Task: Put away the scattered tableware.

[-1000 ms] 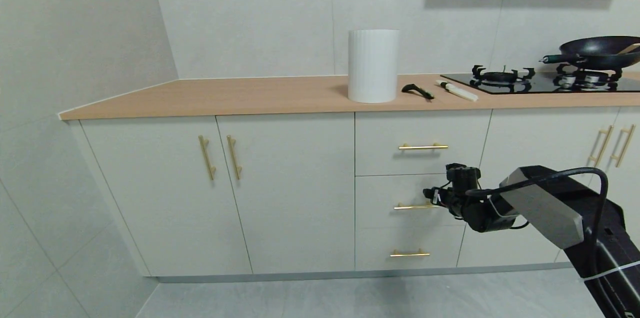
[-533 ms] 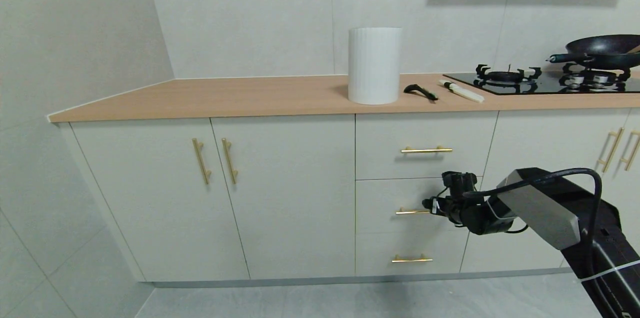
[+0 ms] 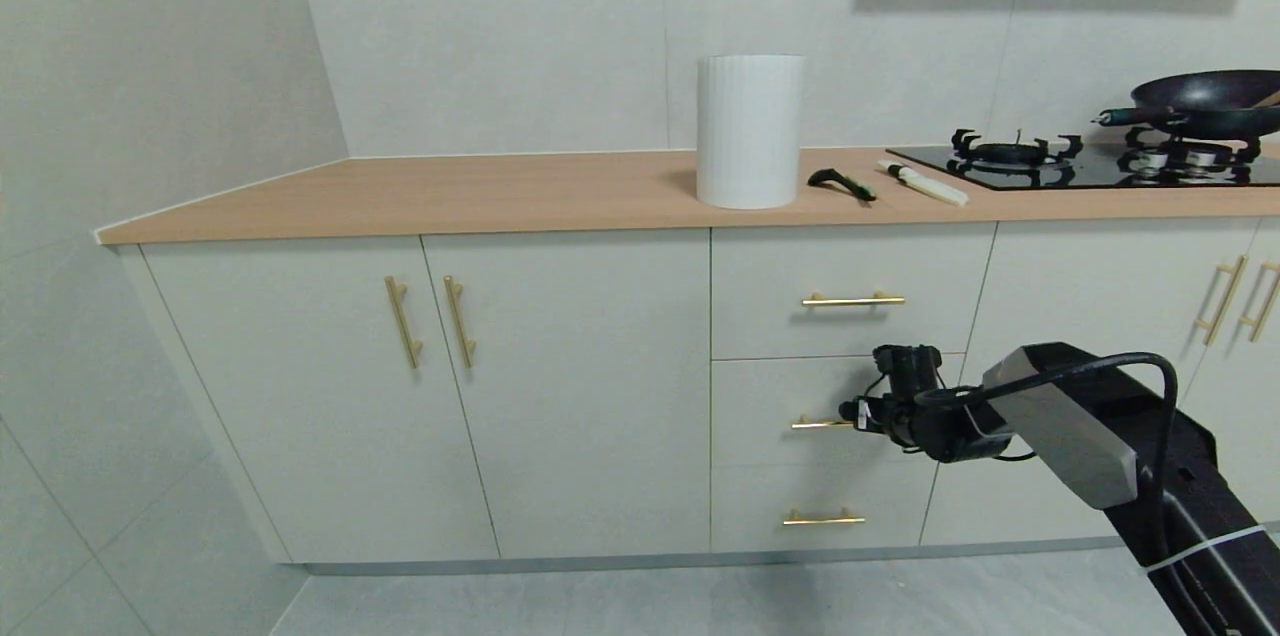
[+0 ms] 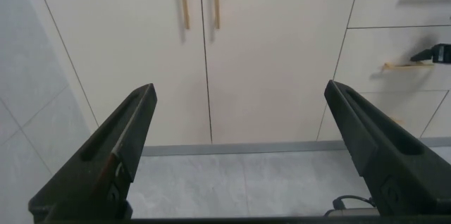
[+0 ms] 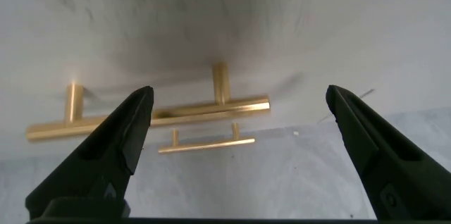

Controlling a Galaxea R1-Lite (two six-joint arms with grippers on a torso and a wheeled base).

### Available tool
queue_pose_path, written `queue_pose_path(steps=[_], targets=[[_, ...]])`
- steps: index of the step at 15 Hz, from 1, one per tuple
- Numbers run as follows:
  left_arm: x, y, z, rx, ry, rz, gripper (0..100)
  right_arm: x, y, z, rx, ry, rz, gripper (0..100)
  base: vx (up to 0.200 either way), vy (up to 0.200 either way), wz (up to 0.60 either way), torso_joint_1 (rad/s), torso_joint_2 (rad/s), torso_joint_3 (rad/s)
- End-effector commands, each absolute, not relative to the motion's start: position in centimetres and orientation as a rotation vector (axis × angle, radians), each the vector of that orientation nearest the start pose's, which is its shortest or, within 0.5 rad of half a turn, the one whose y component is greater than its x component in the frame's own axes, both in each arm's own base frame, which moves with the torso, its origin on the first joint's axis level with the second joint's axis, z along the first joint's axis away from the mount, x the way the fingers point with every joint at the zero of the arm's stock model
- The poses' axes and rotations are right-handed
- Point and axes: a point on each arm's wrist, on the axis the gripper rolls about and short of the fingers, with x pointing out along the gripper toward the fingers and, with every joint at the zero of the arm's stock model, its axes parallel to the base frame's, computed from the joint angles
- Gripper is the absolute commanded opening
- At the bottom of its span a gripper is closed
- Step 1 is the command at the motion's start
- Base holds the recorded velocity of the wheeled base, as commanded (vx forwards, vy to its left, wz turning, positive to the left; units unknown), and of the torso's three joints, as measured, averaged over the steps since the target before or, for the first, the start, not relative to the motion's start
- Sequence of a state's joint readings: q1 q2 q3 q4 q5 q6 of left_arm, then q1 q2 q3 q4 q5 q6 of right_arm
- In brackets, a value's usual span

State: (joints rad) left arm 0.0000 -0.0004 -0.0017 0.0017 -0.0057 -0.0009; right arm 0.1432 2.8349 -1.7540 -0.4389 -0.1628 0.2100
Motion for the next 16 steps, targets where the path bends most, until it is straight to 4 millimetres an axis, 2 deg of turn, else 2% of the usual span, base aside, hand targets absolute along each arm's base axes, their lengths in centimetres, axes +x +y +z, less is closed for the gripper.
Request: queue_pose_path(steps=[1,7,16], targets=[[-2.3,0.0,7.6,-0.002,0.0,-0.006,100,51.5,7.3,-10.0,0.098,0.666,-0.087,100,0.0,0.0,0.0,0.0,0.0,0.0],[-2.3,0.0,7.6,-0.002,0.0,-0.006,100,52.2,7.6,-10.8,0.093,0.674,-0.093,100,0.0,0.0,0.0,0.0,0.0,0.0],[-2.3,0.0,7.6,0.0,0.0,-0.006,100,51.8,7.5,-11.1,0.067,0.779,-0.117,100,0.0,0.0,0.0,0.0,0.0,0.0]])
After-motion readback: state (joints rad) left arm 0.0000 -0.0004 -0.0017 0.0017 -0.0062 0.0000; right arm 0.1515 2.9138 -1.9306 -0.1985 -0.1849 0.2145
